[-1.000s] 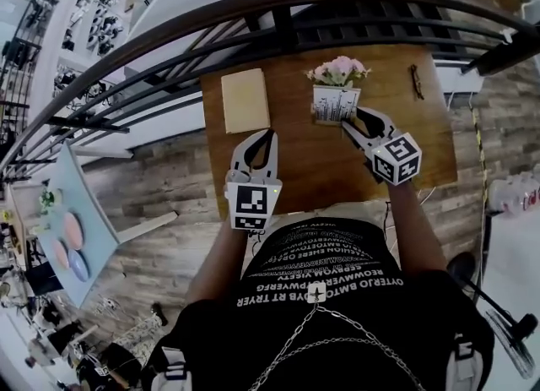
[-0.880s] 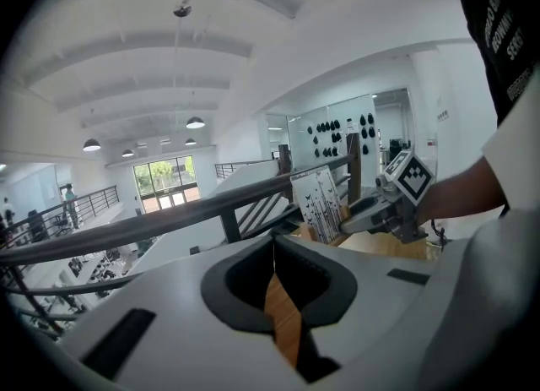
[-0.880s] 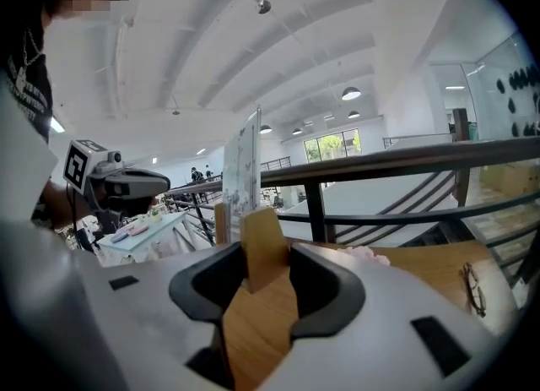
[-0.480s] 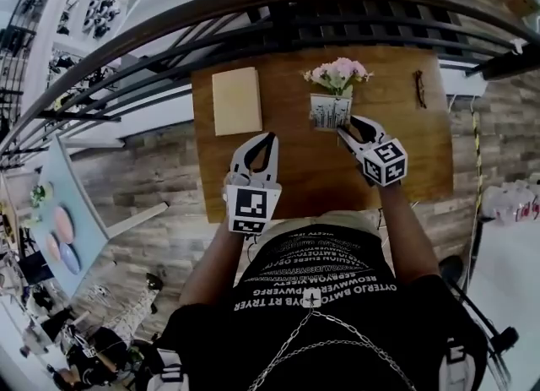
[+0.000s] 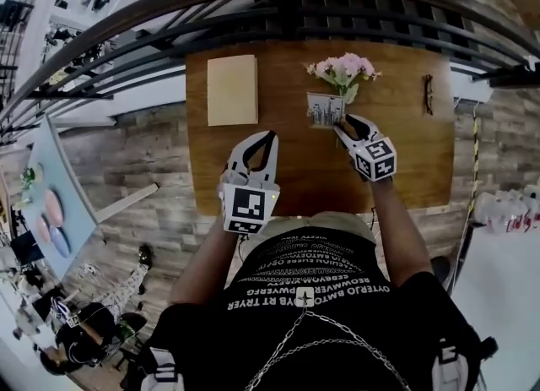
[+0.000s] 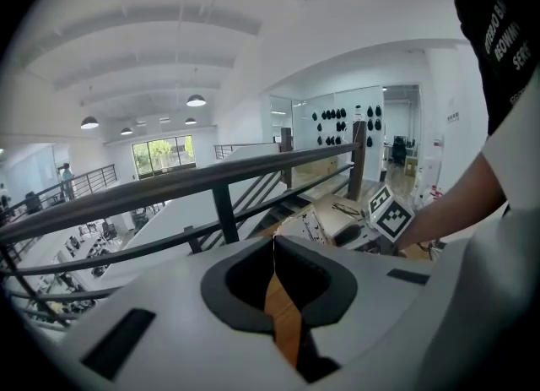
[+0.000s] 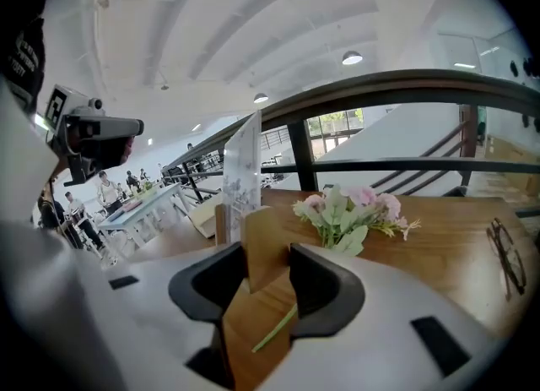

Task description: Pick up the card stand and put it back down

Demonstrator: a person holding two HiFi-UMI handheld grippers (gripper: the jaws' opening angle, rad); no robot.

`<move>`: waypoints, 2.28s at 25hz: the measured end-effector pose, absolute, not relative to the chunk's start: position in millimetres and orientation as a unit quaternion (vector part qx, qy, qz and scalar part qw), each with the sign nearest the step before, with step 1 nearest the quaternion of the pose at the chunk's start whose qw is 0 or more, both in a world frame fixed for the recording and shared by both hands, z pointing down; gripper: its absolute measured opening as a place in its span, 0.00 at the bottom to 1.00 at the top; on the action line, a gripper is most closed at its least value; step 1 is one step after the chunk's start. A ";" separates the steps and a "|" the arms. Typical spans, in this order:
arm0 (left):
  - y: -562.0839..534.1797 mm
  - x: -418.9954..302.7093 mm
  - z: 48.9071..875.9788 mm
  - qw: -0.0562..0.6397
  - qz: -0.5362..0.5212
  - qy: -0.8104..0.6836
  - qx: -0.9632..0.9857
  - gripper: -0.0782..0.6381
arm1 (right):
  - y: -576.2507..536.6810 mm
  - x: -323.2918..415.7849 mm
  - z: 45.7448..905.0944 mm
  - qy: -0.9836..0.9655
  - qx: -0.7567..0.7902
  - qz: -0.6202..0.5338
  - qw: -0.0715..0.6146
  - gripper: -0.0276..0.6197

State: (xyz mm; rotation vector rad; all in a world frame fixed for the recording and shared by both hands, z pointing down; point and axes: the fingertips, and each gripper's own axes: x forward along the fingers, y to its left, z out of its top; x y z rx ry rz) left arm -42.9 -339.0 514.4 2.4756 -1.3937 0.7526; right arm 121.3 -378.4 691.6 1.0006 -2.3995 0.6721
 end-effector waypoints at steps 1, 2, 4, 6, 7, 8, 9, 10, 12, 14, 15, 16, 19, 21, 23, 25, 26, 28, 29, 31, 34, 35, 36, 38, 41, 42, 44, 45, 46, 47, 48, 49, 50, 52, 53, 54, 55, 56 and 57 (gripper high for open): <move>-336.1 -42.2 513.6 0.101 0.255 -0.471 0.838 0.15 | -377.4 120.6 693.7 -0.871 0.362 0.244 0.227 0.32; -333.9 -41.3 512.3 0.102 0.255 -0.470 0.839 0.15 | -376.7 119.5 695.6 -0.871 0.360 0.245 0.227 0.32; -334.6 -39.0 513.6 0.104 0.253 -0.467 0.841 0.15 | -379.2 116.0 703.2 -0.871 0.355 0.248 0.232 0.32; -339.1 -37.7 521.9 0.108 0.253 -0.464 0.842 0.15 | -385.3 112.0 716.2 -0.870 0.349 0.247 0.244 0.32; -339.9 -38.7 526.5 0.110 0.253 -0.464 0.842 0.15 | -387.1 109.2 722.9 -0.870 0.346 0.246 0.250 0.32; -339.0 -41.0 529.8 0.111 0.254 -0.464 0.841 0.15 | -387.5 105.6 728.8 -0.869 0.344 0.246 0.257 0.32; -337.3 -44.1 531.8 0.112 0.256 -0.465 0.840 0.15 | -387.0 101.7 733.3 -0.868 0.342 0.247 0.262 0.32; -335.6 -47.3 533.0 0.113 0.259 -0.466 0.838 0.15 | -386.6 98.3 736.8 -0.867 0.340 0.248 0.266 0.32; -334.9 -52.1 536.9 0.117 0.264 -0.470 0.834 0.15 | -387.8 94.3 744.4 -0.867 0.335 0.248 0.271 0.32; -334.7 -55.4 542.6 0.122 0.267 -0.474 0.830 0.15 | -390.5 92.7 755.1 -0.867 0.331 0.244 0.282 0.32; -333.5 -57.6 545.0 0.123 0.269 -0.476 0.828 0.15 | -391.0 91.4 760.2 -0.867 0.329 0.240 0.288 0.32; -331.3 -60.6 546.6 0.124 0.270 -0.478 0.826 0.15 | -390.8 89.0 764.0 -0.867 0.326 0.237 0.292 0.32; -321.0 -72.4 544.5 0.122 0.270 -0.487 0.822 0.15 | -387.7 77.3 765.2 -0.873 0.322 0.224 0.290 0.32; -315.3 -75.0 539.0 0.121 0.268 -0.489 0.821 0.15 | -385.5 74.2 765.5 -0.873 0.320 0.216 0.298 0.32; -312.4 -74.3 533.9 0.122 0.265 -0.489 0.822 0.15 | -383.1 75.8 771.6 -0.866 0.322 0.216 0.315 0.32; -310.6 -76.3 531.9 0.122 0.263 -0.490 0.822 0.15 | -381.7 76.8 781.4 -0.857 0.327 0.215 0.334 0.32; -309.2 -77.9 531.3 0.121 0.262 -0.491 0.822 0.15 | -381.3 77.3 785.5 -0.854 0.330 0.214 0.340 0.32; -304.8 -81.2 529.6 0.119 0.262 -0.494 0.820 0.15 | -380.0 79.7 790.3 -0.848 0.337 0.214 0.348 0.32; -302.3 -83.4 528.6 0.119 0.262 -0.496 0.819 0.15 | -379.5 80.7 791.6 -0.845 0.341 0.214 0.352 0.32; -298.6 -88.7 526.0 0.116 0.263 -0.501 0.817 0.15 | -379.7 81.9 793.6 -0.838 0.347 0.215 0.362 0.32; -294.2 -94.6 518.5 0.110 0.260 -0.505 0.815 0.15 | -378.2 83.6 790.9 -0.832 0.351 0.224 0.366 0.41; -292.7 -95.4 515.0 0.107 0.258 -0.506 0.816 0.15 | -376.8 85.2 788.3 -0.831 0.354 0.230 0.363 0.45; -291.1 -95.4 511.3 0.104 0.256 -0.507 0.817 0.15 | -375.0 88.4 785.0 -0.829 0.358 0.236 0.359 0.49; -286.2 -92.2 503.5 0.099 0.250 -0.507 0.819 0.15 | -368.8 99.9 775.4 -0.825 0.371 0.240 0.353 0.49; -276.0 -87.6 489.3 0.096 0.234 -0.509 0.823 0.15 | -355.5 119.9 750.9 -0.820 0.393 0.232 0.345 0.50; -273.2 -89.4 484.2 0.094 0.229 -0.510 0.824 0.15 | -351.9 122.7 740.3 -0.820 0.400 0.227 0.340 0.49; -267.8 -93.6 475.9 0.091 0.219 -0.513 0.825 0.15 | -345.6 126.1 719.2 -0.822 0.413 0.215 0.327 0.49; -265.2 -94.2 472.7 0.091 0.213 -0.516 0.825 0.15 | -342.9 128.7 708.9 -0.825 0.418 0.207 0.320 0.49; -263.2 -94.3 469.2 0.090 0.208 -0.519 0.824 0.15 | -340.5 131.4 697.9 -0.828 0.423 0.198 0.311 0.47; -261.6 -94.7 465.2 0.087 0.203 -0.523 0.824 0.15 | -337.9 133.7 685.9 -0.831 0.428 0.189 0.301 0.43; -260.3 -96.0 460.4 0.082 0.199 -0.525 0.824 0.15 | -334.5 135.1 673.0 -0.834 0.435 0.180 0.290 0.37; -258.7 -98.5 455.3 0.076 0.196 -0.526 0.824 0.15 | -330.3 135.3 659.8 -0.835 0.443 0.171 0.279 0.31; -256.7 -102.1 450.0 0.070 0.193 -0.525 0.826 0.15 | -325.2 134.4 646.9 -0.835 0.451 0.163 0.270 0.25; -251.1 -110.3 439.7 0.056 0.188 -0.523 0.830 0.15 | -313.2 130.6 623.0 -0.834 0.464 0.149 0.259 0.12; -248.2 -114.2 434.6 0.050 0.184 -0.522 0.831 0.15 | -307.5 128.3 611.2 -0.834 0.469 0.143 0.255 0.09; -245.9 -117.9 429.5 0.046 0.180 -0.521 0.833 0.15 | -302.8 125.7 598.7 -0.834 0.472 0.138 0.249 0.07; -244.2 -121.4 424.8 0.043 0.174 -0.521 0.834 0.15 | -298.8 123.2 585.6 -0.836 0.475 0.131 0.240 0.07; -242.9 -124.6 420.4 0.042 0.169 -0.522 0.835 0.15 | -295.3 121.1 572.2 -0.838 0.478 0.124 0.231 0.07; -241.8 -127.4 416.6 0.041 0.163 -0.522 0.836 0.15 | -291.8 119.6 558.8 -0.840 0.481 0.116 0.222 0.07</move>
